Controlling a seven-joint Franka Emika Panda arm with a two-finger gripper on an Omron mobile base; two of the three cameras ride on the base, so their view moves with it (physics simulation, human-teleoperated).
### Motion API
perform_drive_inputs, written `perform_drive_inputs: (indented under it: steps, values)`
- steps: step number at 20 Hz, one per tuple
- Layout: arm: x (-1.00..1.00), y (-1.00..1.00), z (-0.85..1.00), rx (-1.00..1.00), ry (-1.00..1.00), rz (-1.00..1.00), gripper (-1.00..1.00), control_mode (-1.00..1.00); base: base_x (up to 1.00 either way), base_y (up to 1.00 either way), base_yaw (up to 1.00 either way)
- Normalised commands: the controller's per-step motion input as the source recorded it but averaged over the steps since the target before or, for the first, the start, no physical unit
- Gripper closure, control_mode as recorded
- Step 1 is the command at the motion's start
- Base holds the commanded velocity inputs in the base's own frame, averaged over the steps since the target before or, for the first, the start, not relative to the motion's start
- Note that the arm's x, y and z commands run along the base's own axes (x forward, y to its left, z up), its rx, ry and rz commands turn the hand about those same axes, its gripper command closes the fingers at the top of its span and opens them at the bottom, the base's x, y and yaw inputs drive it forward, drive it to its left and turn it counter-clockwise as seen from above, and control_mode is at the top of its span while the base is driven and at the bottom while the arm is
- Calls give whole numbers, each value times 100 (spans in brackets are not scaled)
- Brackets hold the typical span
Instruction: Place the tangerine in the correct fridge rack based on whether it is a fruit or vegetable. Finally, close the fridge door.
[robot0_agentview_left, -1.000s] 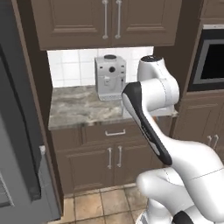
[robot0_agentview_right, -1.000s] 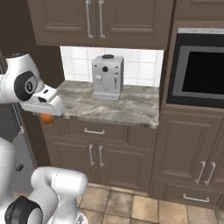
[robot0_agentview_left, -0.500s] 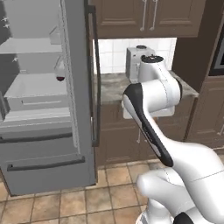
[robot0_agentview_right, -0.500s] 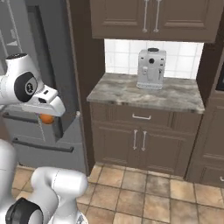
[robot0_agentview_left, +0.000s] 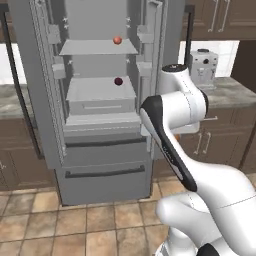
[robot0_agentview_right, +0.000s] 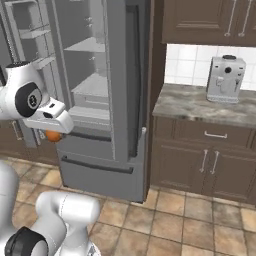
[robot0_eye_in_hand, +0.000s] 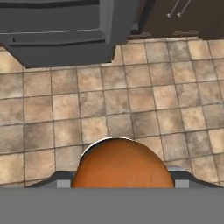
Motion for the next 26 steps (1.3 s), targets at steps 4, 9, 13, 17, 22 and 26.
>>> perform_drive_inputs:
  steps: [4,9,13,17,22,26]
  values:
    - [0,0,0,0,0,0,100,100,61,65,-3]
    - [0,0,0,0,0,0,100,100,63,29,-11]
    - [0,0,0,0,0,0,100,100,59,47,-18]
    - [0,0,0,0,0,0,100,100,58,57,-17]
    - [0,0,0,0,0,0,100,100,60,11,-8]
    - [0,0,0,0,0,0,100,100,56,-5,0]
